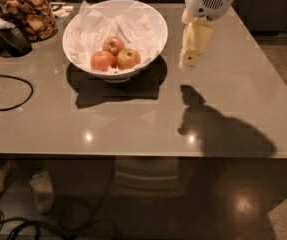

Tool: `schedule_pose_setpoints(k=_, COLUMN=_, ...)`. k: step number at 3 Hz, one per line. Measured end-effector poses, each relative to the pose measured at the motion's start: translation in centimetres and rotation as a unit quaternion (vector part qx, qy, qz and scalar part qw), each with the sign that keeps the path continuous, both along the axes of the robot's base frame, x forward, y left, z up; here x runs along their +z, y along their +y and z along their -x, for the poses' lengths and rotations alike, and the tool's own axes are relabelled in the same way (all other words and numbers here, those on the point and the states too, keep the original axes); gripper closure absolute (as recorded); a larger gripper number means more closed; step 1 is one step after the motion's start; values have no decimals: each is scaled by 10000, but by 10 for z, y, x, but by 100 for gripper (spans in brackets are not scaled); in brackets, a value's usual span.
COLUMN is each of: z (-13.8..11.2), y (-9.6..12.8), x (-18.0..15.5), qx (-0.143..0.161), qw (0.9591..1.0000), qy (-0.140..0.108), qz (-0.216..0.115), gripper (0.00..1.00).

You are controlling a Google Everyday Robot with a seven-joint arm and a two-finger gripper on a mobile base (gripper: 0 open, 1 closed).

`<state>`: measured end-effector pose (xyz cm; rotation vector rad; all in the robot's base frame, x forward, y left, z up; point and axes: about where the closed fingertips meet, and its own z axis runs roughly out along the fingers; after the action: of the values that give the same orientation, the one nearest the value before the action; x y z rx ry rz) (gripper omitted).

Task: Pick apple from white bowl

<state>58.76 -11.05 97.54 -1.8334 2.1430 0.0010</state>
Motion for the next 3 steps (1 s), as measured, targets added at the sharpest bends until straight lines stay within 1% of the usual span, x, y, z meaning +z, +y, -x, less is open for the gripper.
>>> schedule_pose_setpoints(k=1, z=-6, y=10, x=10, qx=139, qw=9998, qy=-108, qz=28, gripper=0)
schedule_pose_setpoints(k=2, z=-11, y=13, x=11, qx=135, qw=9997, qy=-208, qz=-24, gripper=0)
schedule_pose_setpoints(k=3, z=-19, y=24, x=14, qx=127, qw=9993, qy=-224, qz=-272, gripper=0)
